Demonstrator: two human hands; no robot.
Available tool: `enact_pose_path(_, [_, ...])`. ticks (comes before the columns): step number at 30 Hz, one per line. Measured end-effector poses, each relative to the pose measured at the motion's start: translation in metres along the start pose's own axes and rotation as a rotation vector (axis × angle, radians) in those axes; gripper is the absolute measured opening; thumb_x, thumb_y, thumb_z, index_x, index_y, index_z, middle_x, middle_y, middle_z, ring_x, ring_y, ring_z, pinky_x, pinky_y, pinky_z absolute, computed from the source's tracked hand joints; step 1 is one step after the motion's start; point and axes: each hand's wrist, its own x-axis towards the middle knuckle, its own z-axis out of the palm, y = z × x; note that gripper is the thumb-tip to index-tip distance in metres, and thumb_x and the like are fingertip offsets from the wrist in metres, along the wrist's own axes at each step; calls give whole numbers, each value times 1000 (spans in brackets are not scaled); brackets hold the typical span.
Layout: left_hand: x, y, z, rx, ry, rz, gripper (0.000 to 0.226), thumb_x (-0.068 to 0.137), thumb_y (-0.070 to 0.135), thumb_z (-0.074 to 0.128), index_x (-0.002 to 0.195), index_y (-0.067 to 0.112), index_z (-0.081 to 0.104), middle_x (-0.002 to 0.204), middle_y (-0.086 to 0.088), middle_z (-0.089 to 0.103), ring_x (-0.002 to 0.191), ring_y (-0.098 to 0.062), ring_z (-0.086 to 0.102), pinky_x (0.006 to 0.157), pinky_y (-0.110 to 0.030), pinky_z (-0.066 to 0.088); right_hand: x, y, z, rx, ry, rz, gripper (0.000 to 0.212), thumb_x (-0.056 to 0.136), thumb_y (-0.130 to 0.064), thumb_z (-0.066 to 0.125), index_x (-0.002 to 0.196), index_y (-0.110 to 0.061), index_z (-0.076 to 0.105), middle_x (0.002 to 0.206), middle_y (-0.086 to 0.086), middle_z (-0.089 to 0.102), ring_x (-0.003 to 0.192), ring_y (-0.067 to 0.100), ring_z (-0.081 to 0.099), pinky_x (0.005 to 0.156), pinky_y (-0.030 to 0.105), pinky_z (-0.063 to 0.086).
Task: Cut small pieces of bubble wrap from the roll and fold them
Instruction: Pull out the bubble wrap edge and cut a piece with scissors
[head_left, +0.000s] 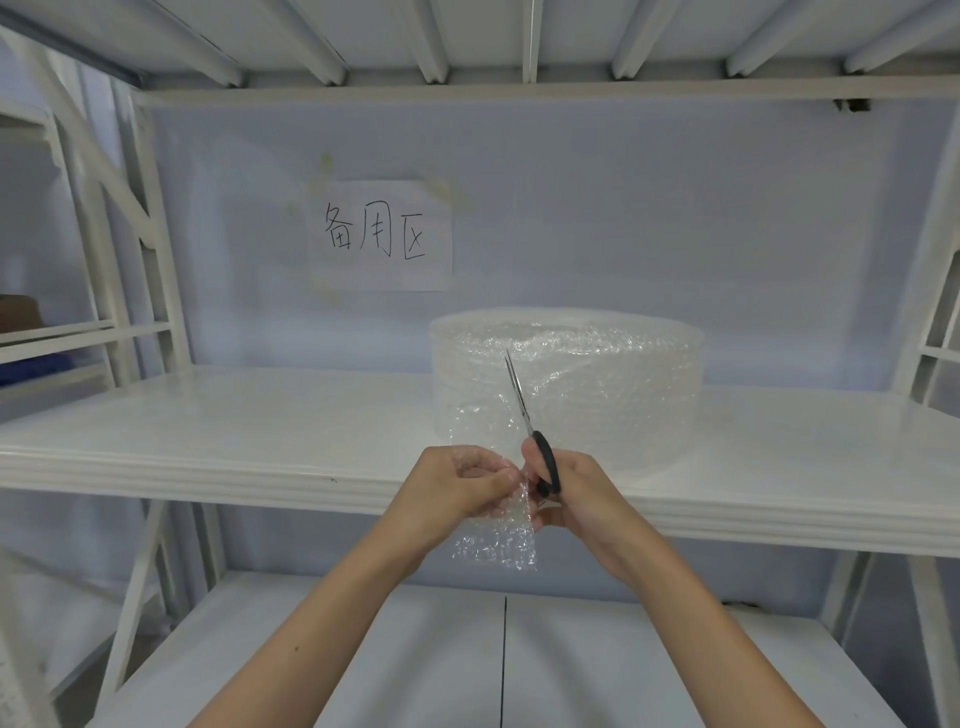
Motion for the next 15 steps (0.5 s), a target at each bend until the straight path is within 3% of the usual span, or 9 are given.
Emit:
enact_pose_path(3, [-2,-2,0,43,-29,-16,3,85,8,72,82,7,71,69,-6,70,60,-15,62,65,-21,57,0,-4,2,-11,16,16,56,67,-62,64,73,-8,54,57,3,51,52,16,48,55,29,45])
enact_pose_path(6, [-4,0,-4,23,-10,-14,3,85,9,72,84,6,72,69,-6,70,60,-15,63,65,-21,56,-6,-8,5,6,28,8,48,73,-57,65,69,-9,54,60,3,50,50,16,49,53,27,45])
enact_pose_path(10, [-5,10,-23,-100,82,19,5,85,10,71,87,6,71,71,-3,73,60,-13,64,64,-20,55,-23,-18,14,-42,17,-35,30,89,-30,64,68,-9,66,66,-1,62,51,18,51,51,30,47])
enact_pose_path(12, [-3,15,-32,-110,132,45,3,85,10,71,84,7,71,72,-4,73,61,-14,63,66,-22,57,-33,-27,18,-72,37,-98,17,89,-20,65,79,-11,75,71,-5,68,50,15,53,46,28,48])
enact_pose_path(15, [1,23,-38,-108,171,73,4,86,11,70,85,7,70,73,-5,73,60,-14,61,67,-24,59,-45,-39,14,-38,164,-229,15,89,-7,64,93,-18,73,95,5,68,50,12,57,39,26,49])
